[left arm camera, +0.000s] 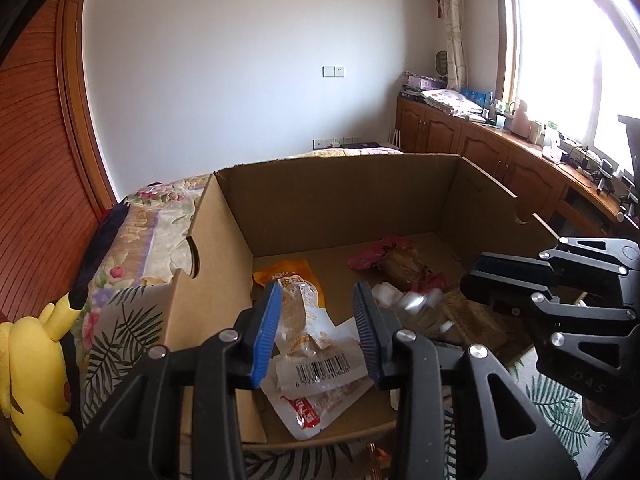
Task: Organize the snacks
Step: 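Open both tools to drop the packets into the box, then lower the left tool onto the white printed pouch while the right tool reaches the blue candy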
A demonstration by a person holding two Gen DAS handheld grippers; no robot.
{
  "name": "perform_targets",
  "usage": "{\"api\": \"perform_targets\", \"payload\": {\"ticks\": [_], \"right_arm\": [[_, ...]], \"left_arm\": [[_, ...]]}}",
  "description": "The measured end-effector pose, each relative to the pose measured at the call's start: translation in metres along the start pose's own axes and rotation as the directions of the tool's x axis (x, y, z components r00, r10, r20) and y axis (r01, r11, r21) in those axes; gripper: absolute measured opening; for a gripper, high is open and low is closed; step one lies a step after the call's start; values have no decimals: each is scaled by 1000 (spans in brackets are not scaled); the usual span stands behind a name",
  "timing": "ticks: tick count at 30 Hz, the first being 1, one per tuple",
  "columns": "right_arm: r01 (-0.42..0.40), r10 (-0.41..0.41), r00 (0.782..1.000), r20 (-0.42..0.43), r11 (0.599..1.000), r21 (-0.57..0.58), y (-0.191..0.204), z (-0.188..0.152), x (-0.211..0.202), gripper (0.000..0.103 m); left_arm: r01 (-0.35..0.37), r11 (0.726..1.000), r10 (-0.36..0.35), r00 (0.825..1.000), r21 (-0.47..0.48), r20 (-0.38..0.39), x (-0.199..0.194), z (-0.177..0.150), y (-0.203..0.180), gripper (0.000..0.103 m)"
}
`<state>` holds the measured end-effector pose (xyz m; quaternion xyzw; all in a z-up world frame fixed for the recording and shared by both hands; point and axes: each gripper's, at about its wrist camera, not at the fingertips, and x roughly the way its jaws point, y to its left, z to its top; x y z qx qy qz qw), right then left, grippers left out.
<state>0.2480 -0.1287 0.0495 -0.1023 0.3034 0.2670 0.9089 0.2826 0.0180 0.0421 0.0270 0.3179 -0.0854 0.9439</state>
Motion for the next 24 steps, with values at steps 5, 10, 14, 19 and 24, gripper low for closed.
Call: {"api": "perform_targets", "payload": {"ticks": [5, 10, 14, 19, 24], "right_arm": [[23, -23, 999, 26, 1000, -10, 6, 1, -22, 16], [28, -29, 999, 44, 1000, 13, 7, -6, -48, 18], [32, -33, 998, 54, 999, 20, 10, -16, -66, 20], [23, -25, 998, 62, 999, 41, 17, -37, -86, 23], [20, -21, 999, 36, 999, 43, 27, -67, -92, 24]], "left_arm": [[-7, 1000, 6, 1000, 19, 29, -26, -2, -5, 37], [3, 1000, -4, 999, 28, 49, -55, -9, -12, 39], [13, 999, -15, 998, 35, 58, -74, -19, -19, 40], [43, 998, -45, 998, 39, 47, -94, -38, -26, 44], [55, 997, -57, 998, 62, 32, -109, -59, -33, 47]]}}
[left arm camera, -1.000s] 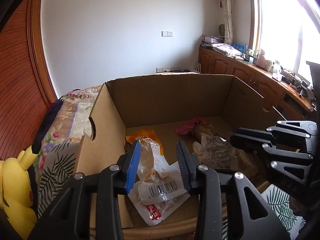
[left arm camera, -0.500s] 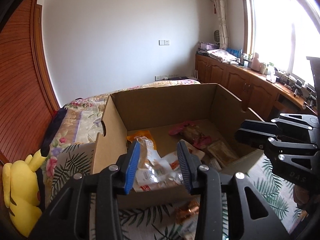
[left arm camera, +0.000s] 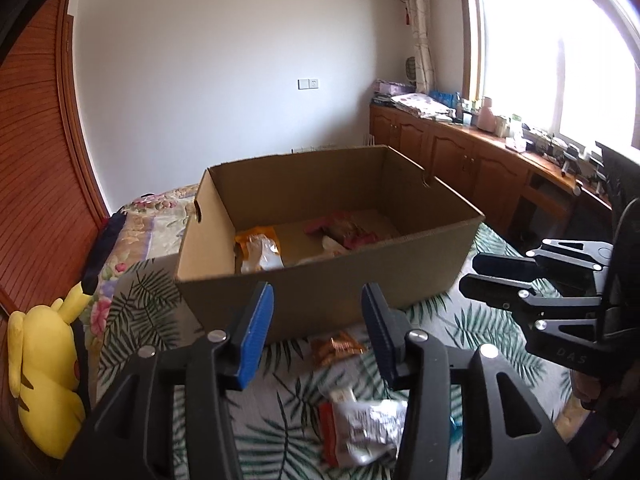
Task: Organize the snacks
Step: 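Lower the left tool onto the white printed pouch while the right tool reaches the blue candy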
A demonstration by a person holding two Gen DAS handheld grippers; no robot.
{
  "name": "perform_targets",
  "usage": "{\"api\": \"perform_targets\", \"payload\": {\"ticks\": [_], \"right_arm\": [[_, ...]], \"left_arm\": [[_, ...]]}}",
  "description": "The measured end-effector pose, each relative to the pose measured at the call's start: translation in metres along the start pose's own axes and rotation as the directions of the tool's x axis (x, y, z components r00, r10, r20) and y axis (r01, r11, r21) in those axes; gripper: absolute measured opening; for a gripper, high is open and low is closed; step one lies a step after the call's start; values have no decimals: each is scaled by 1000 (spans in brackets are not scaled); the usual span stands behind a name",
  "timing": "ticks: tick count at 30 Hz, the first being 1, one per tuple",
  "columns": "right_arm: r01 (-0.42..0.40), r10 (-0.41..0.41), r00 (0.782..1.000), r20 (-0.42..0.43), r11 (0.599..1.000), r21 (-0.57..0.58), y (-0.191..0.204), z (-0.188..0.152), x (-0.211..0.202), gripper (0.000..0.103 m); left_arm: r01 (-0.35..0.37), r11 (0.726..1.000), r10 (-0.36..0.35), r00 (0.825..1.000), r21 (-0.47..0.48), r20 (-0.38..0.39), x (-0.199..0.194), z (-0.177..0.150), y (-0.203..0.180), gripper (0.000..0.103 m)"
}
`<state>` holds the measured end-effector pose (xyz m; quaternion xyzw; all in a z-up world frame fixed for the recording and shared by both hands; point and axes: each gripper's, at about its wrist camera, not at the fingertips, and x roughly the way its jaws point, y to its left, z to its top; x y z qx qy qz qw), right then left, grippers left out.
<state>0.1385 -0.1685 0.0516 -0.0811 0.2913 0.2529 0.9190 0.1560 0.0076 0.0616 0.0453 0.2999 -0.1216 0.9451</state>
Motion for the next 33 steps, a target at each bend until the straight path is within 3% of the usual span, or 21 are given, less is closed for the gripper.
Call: {"api": "perform_targets", "payload": {"ticks": [13, 33], "right_arm": [[-18, 20, 997, -77, 999, 26, 19, -64, 1, 29], [-50, 61, 986, -157, 996, 74, 37, -102, 30, 40]], "left_arm": [[34, 999, -33, 998, 13, -56, -5, -46, -15, 51], [36, 999, -39, 986, -19, -161, 19, -100, -11, 51]]}}
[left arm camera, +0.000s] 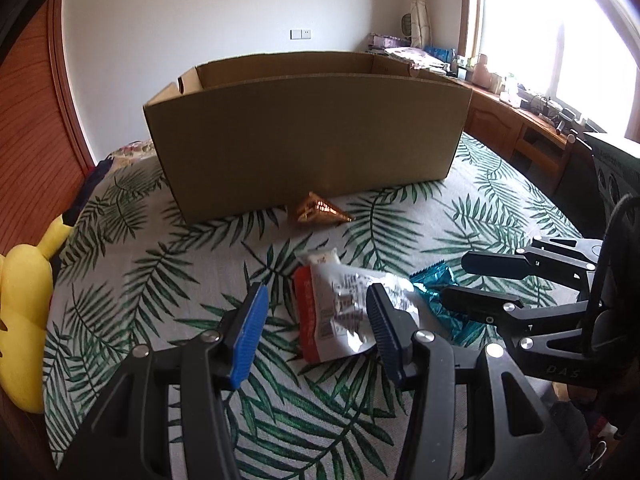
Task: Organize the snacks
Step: 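Lower the left tool onto the white printed pouch while the right tool reaches the blue candy, then close the left tool on the white pouch while the right tool grasps the blue candy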
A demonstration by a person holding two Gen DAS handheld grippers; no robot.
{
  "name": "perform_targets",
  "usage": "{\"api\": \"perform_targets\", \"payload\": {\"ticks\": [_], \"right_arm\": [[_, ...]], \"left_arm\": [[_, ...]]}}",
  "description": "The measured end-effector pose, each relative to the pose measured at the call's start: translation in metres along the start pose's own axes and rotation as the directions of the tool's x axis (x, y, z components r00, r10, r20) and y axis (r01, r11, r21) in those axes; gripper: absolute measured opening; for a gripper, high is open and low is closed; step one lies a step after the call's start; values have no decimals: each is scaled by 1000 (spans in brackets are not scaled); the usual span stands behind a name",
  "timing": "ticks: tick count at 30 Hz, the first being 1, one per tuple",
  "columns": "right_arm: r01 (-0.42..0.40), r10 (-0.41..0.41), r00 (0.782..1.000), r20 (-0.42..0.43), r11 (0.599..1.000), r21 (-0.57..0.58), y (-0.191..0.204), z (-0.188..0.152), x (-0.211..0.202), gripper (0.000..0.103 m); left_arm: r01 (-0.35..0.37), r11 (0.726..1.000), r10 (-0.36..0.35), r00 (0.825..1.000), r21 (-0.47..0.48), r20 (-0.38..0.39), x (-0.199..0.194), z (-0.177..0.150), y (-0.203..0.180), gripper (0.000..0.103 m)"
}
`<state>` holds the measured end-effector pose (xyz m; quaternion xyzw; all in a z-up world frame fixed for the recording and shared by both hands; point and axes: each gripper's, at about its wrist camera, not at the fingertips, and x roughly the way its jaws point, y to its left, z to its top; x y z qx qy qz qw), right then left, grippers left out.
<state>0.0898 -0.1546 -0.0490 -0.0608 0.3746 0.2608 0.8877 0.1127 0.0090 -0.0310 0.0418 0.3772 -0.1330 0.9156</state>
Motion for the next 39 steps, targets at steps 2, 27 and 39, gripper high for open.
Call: {"api": "perform_targets", "payload": {"ticks": [2, 27, 39], "right_arm": [[-1, 1, 1000, -9, 1000, 12, 0, -2, 4, 40], [100, -100, 995, -1, 994, -54, -7, -17, 5, 23], [114, -114, 993, 12, 992, -47, -5, -18, 6, 23]], "left_arm": [[2, 1000, -2, 1000, -3, -8, 3, -3, 1, 51], [58, 998, -59, 998, -40, -20, 16, -3, -11, 58], [29, 1000, -29, 996, -3, -83, 39, -4, -22, 71]]}}
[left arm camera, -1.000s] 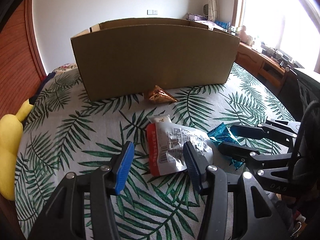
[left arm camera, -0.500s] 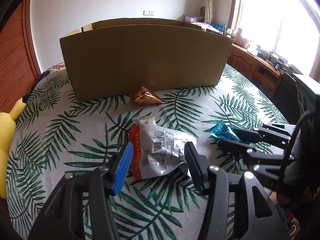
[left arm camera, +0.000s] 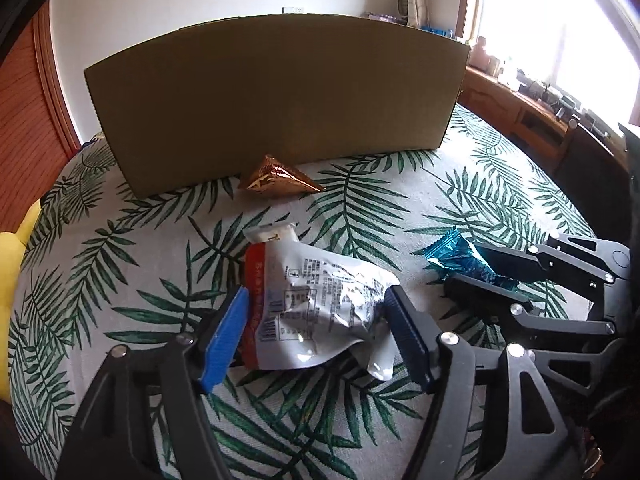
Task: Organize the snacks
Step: 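Close the left tool on the white pouch while the right tool grasps the blue candy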
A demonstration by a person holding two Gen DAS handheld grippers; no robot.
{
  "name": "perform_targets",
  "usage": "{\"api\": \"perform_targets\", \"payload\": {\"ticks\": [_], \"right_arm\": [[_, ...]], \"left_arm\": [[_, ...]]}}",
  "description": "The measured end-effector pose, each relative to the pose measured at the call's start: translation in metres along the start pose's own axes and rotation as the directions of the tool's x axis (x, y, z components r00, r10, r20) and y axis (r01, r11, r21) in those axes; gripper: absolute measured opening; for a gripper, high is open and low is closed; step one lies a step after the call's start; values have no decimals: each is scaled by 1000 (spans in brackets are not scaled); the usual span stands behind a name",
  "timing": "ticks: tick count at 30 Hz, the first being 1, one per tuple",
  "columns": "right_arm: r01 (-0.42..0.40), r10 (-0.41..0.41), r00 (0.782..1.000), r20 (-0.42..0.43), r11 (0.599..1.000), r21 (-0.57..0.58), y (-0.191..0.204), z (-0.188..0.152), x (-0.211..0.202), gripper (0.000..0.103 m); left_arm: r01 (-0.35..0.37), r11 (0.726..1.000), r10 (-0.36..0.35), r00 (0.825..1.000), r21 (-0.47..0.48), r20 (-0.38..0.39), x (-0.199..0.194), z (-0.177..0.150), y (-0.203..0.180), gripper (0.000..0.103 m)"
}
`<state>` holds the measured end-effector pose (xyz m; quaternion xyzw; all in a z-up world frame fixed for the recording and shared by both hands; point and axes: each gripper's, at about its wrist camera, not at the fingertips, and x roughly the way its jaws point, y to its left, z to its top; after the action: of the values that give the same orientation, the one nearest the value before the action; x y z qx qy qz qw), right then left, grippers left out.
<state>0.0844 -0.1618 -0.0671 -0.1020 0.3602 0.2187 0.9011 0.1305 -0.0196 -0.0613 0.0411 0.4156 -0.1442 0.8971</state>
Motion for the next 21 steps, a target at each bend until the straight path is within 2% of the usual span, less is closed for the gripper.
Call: {"api": "perform_targets", "payload": {"ticks": [4, 16, 21], "right_arm": [[5, -5, 1000, 2, 1000, 1, 1, 0, 1, 23], [27, -27, 1000, 10, 1000, 7, 4, -1, -1, 24], [42, -42, 999, 21, 999, 10, 6, -2, -1, 24]], "left_arm": [[-2, 1000, 2, 1000, 24, -21, 5, 1, -4, 79], [-13, 999, 14, 1000, 36, -17, 5, -1, -5, 79], [-23, 998, 23, 1000, 55, 0, -3, -7, -9, 63]]}}
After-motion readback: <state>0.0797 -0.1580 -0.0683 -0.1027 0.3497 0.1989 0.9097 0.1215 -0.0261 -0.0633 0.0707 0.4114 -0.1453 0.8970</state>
